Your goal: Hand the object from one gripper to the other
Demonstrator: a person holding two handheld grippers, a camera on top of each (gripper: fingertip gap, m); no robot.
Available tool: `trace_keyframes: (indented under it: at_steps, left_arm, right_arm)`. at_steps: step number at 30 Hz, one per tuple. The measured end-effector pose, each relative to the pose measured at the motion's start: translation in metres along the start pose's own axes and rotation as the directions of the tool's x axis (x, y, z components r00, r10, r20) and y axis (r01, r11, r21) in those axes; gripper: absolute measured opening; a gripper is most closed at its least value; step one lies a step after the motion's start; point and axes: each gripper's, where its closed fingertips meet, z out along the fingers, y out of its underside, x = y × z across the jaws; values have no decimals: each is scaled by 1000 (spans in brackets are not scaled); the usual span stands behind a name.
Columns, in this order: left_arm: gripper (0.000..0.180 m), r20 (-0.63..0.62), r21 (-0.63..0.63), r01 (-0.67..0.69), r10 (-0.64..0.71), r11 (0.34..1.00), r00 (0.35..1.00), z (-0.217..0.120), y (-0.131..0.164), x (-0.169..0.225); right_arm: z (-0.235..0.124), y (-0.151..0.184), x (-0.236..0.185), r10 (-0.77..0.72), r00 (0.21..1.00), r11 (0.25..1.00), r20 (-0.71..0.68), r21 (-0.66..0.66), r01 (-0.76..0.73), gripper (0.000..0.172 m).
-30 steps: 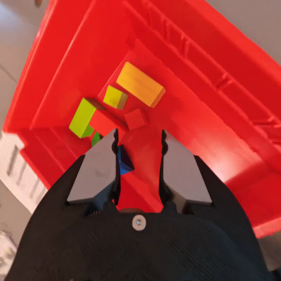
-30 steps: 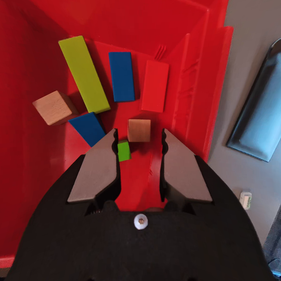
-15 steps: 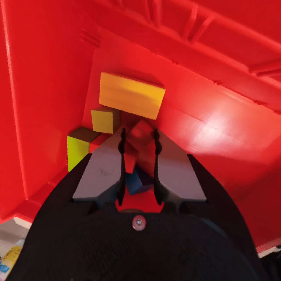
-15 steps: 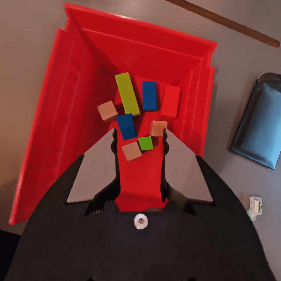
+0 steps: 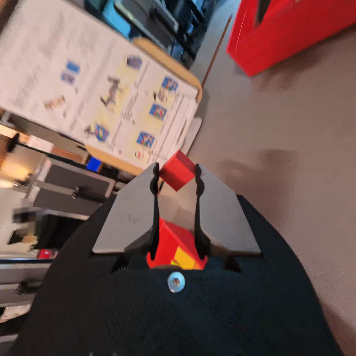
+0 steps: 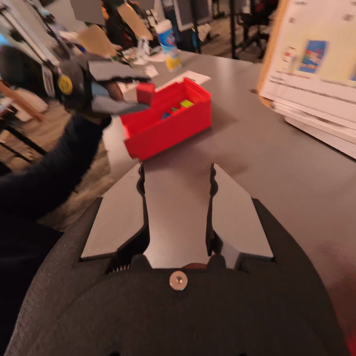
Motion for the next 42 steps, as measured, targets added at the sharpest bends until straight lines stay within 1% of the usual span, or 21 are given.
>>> trace_keyframes:
  at_steps: [3,5,8,9,12,13,15,18,20,22,24,26,28,30,32,34,35,37,39,41,42]
  left_arm:
    - [33,68,53,-50,46,997,997,8,-50,29]
    - [33,78,66,-65,59,996,995,14,-68,45]
    - [34,106,78,-95,86,992,991,22,-84,60]
    - [34,112,82,-99,89,992,990,24,-88,63]
    - [34,108,95,-87,76,992,991,30,-96,69]
    - [34,107,95,-79,69,992,992,32,-97,71]
    - [34,100,87,-58,49,995,994,38,-95,75]
    - [36,15,73,31,-32,997,999,43,-89,90]
    - [55,-47,10,140,-139,990,989,43,-75,98]
    - [56,-110,-59,250,-255,966,961,34,-54,106]
    - [57,-126,-108,330,-342,938,931,18,-28,105]
    - [57,-91,-160,394,-411,905,907,0,5,94]
    - [57,18,-228,433,-441,872,897,-19,48,70]
    - [57,130,-284,502,-486,817,864,-39,90,41]
    - [57,195,-314,581,-548,751,814,-55,123,16]
    - [55,228,-370,623,-583,689,780,-64,157,-2]
    - [55,216,-411,634,-606,655,766,-65,173,-5]
    - [56,159,-502,620,-640,603,751,-61,200,-3]
    - [56,150,-571,599,-646,561,748,-50,227,-4]
    - [57,156,-603,620,-689,502,708,-34,247,-2]
    - [57,146,-605,642,-727,471,671,-24,252,2]
  right_arm:
    - [28,-20,-38,2,995,998,102,61,-8,69]
    - [38,-25,-47,-16,995,997,97,77,9,69]
    - [51,-19,-36,-15,999,999,42,42,13,66]
    - [54,-15,-34,1,999,1000,45,27,-2,61]
    - [55,-6,-40,53,989,998,139,11,-55,50]
    - [54,-5,-44,47,983,998,176,19,-51,34]
    - [51,-1,-40,18,989,1000,150,16,-21,28]
    - [43,11,-24,-50,998,999,33,-14,51,26]
    - [19,16,-4,-79,995,997,-58,-23,77,26]
    - [-24,19,28,-71,983,997,-169,-25,68,26]
    - [-78,29,71,-52,951,998,-306,-60,35,26]
    - [-129,61,117,-37,896,981,-442,-187,-51,26]
    - [-164,99,150,-19,847,944,-531,-289,-160,26]
    - [-177,132,165,-6,831,898,-555,-369,-240,27]
    - [-181,158,180,-34,806,857,-590,-433,-281,27]
    - [-179,176,191,-40,795,832,-605,-461,-309,27]
    - [-174,182,193,-9,804,825,-594,-459,-330,27]
    - [-169,194,197,45,806,803,-591,-459,-381,29]
    - [-169,197,201,51,797,795,-602,-459,-397,33]
    - [-174,190,202,53,781,809,-623,-431,-399,37]
    - [-178,183,202,58,770,824,-635,-405,-395,40]
